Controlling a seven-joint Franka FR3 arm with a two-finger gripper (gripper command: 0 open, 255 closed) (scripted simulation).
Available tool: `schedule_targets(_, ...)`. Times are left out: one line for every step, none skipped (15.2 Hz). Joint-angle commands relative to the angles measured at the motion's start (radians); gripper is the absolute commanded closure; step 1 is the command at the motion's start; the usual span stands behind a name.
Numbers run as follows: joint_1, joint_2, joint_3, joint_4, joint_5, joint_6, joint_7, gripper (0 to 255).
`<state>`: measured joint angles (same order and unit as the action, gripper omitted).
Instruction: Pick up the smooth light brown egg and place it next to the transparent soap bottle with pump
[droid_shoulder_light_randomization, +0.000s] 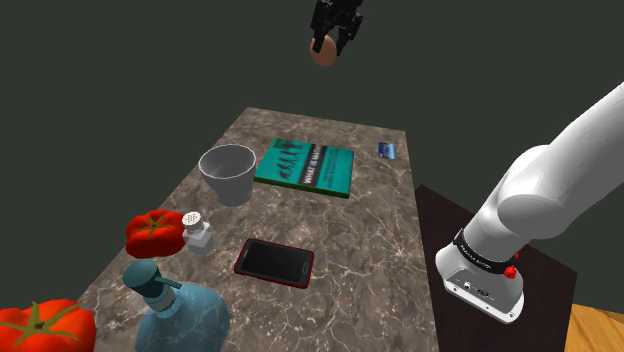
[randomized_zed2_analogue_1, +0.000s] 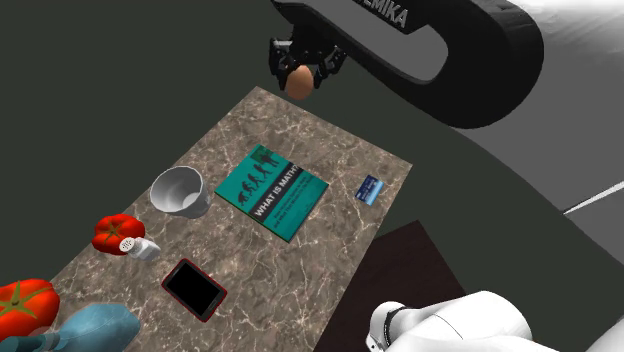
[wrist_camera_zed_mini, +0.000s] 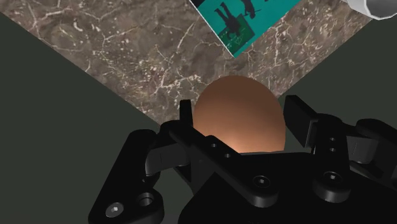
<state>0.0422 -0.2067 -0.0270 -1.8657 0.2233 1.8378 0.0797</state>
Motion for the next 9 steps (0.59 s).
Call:
schedule_targets(0.0, 0.001, 0.0, 0.025, -0.001, -0.024, 0.005, 255)
schedule_targets(0.0, 0.003, -0.001, 0.041, -0.002, -0.038, 0.008, 255)
schedule_targets(0.0, 0.006, -0.001, 0.058, -0.003, -0.051, 0.011, 255)
schedule_targets(0.0, 0.009, -0.001, 0.074, -0.003, -0.064, 0.013, 255)
schedule_targets(0.0, 0.012, -0.002, 0.091, -0.004, -0.078, 0.016, 255)
schedule_targets(-0.001, 0.016, -0.002, 0.109, -0.004, -0.092, 0.018, 255)
schedule_targets(-0.001, 0.019, -0.002, 0.126, -0.005, -0.105, 0.021, 255)
schedule_targets(-0.001, 0.023, -0.003, 0.144, -0.005, -0.119, 0.023, 255)
schedule_targets(-0.001, 0.027, -0.003, 0.162, -0.005, -0.133, 0.026, 255)
